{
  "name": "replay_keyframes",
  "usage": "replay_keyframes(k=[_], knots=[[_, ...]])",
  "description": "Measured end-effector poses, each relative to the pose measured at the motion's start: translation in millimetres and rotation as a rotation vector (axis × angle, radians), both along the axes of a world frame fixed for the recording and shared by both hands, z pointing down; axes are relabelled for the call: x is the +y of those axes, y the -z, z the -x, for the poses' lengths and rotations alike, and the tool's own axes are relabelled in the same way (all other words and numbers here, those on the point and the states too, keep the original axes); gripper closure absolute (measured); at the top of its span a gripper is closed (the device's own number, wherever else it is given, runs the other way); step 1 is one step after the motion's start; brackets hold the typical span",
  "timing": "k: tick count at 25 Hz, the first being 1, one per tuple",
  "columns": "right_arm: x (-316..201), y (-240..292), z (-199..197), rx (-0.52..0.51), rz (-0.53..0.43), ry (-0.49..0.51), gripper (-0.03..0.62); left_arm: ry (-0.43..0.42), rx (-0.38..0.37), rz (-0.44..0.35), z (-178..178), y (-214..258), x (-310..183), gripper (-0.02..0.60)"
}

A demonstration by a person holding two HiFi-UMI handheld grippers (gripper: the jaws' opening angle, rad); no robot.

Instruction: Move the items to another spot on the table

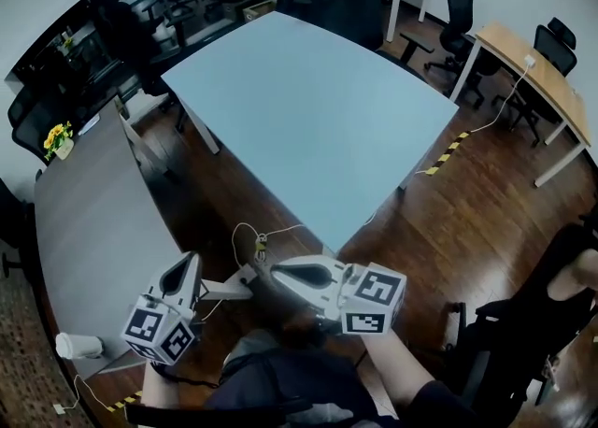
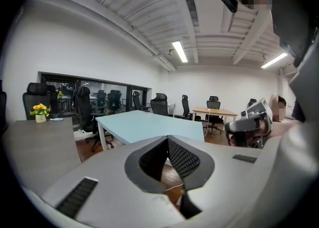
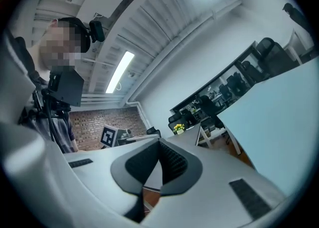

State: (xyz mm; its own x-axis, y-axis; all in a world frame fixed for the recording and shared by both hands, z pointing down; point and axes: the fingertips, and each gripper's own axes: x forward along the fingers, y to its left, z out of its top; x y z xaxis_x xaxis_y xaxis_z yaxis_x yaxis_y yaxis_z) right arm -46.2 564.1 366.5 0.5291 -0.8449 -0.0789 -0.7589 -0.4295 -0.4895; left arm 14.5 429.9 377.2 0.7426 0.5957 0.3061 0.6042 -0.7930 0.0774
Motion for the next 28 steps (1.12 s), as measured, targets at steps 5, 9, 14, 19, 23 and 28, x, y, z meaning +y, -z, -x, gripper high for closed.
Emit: replay_keyframes(k=[5,9,14,19,23,28], knots=[[-4.1,-0.3,-26.0,-0.006,0.020,0.038,0.609,0.027,-0.010,0.012,-28.3,-9.4,2.5,0.572],[-6.9,-3.0,-50.8,-0.022,0.068,0.052,0.609,0.026,-0.016,0.065,-62.4,-13.9,6.3,0.572],[-17.9,0.4,-99.8,-0.045,0.101,0.023,0.609,0.029,-0.064,0.106,-118.2,-31.1,-9.2,0.572],[-46.9,6.2,-153.1,-0.033,0.151,0.032,0.609,0.031,-0.076,0.154,-172.5,-37.3,-34.4,0.572],[-71.4,1.8,-184.2,-0.041,0.182,0.060,0.609,0.061,-0.090,0.157,-204.2,-47.4,-60.4,0.572],[-109.6,-6.4,-205.3,-0.065,0.233,0.152,0.609,0.126,-0.116,0.174,-220.5,-58.2,-97.5,0.573]])
